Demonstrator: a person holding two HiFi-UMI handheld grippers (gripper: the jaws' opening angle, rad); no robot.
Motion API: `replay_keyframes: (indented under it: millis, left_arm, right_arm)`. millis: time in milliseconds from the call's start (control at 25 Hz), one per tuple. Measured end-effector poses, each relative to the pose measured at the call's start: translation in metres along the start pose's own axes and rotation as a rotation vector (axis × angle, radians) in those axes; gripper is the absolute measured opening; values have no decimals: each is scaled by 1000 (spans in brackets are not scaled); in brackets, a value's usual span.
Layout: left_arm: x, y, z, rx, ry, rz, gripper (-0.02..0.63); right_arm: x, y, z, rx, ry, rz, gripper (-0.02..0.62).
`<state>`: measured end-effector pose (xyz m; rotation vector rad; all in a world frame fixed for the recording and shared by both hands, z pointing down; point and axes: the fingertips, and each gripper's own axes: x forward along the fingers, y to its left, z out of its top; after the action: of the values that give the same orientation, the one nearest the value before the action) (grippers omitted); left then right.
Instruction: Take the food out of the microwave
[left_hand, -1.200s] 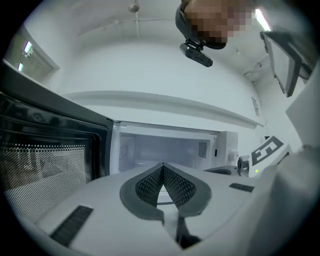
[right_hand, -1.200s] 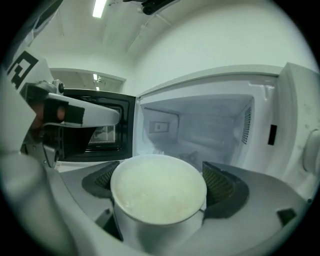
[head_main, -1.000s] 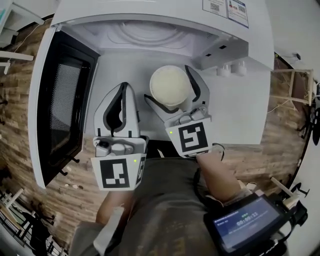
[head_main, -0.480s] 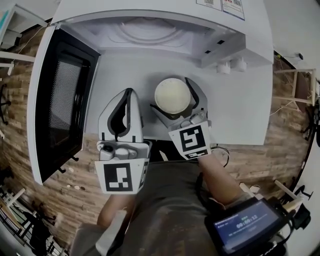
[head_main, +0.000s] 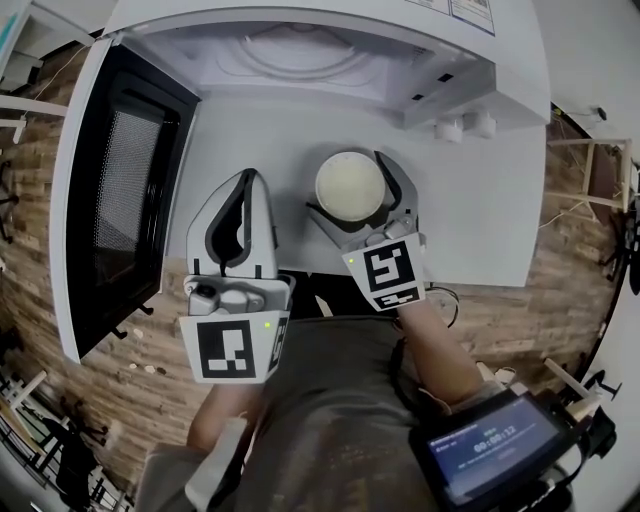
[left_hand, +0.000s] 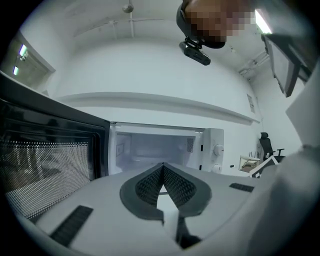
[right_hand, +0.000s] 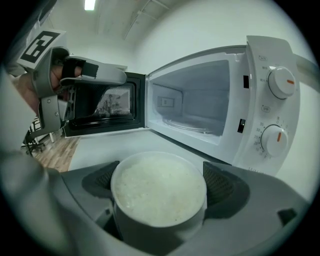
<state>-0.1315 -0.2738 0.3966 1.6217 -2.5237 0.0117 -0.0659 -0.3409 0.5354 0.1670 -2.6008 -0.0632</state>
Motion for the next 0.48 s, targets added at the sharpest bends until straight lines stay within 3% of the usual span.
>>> replay_keyframes:
  millis: [280,480]
  left_arm:
    - [-3,0,12,29,-8,-6,6]
    - [-4,-4,29,56,-32,-14,6]
  right_arm:
    - [-1,5,-7,4,23,32,526]
    - [-8,6,12,-8,-18,54,526]
